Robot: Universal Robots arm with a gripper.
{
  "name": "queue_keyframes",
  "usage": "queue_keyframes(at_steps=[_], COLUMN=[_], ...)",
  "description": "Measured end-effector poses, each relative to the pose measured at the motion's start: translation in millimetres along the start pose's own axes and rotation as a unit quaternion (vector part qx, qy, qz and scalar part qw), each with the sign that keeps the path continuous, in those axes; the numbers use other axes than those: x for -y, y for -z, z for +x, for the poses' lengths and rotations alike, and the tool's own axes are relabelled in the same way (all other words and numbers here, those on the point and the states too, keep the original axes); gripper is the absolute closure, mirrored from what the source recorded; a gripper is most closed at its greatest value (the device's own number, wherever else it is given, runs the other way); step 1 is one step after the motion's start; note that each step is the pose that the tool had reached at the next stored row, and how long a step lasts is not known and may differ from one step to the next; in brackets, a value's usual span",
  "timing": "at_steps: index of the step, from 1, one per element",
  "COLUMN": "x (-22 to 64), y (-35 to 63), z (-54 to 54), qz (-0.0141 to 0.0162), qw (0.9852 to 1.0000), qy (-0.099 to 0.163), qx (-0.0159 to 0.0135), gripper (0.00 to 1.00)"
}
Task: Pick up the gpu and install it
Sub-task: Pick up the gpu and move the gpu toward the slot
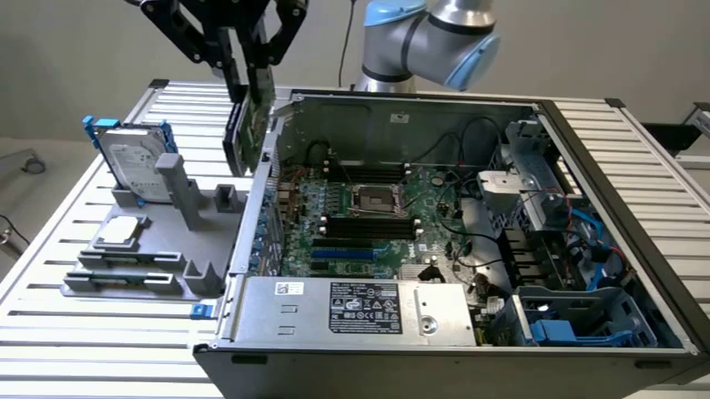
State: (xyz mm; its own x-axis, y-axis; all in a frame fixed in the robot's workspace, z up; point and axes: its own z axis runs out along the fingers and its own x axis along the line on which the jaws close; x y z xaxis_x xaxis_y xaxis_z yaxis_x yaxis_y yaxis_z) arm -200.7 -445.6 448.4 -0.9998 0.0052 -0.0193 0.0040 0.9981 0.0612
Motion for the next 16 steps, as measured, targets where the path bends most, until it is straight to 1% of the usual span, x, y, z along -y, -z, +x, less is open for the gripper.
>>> queue_keyframes(at_steps=[3,7,11,16], x=[1.9,3.3,3.7,4.0], y=[-0.1,-0.4,-1.1,-8.5], z=[-13.5,-31.9,-49.7,-72.5], qz=[-0.0029,-0.0051,-0.0056,-0.0056], qw=[1.0000,1.0000,1.0000,1.0000], qy=[0.000,0.000,0.000,0.000], qx=[0.0000,-0.0001,-0.0001,-0.0004], gripper=[0.74,0.74,0.74,0.74])
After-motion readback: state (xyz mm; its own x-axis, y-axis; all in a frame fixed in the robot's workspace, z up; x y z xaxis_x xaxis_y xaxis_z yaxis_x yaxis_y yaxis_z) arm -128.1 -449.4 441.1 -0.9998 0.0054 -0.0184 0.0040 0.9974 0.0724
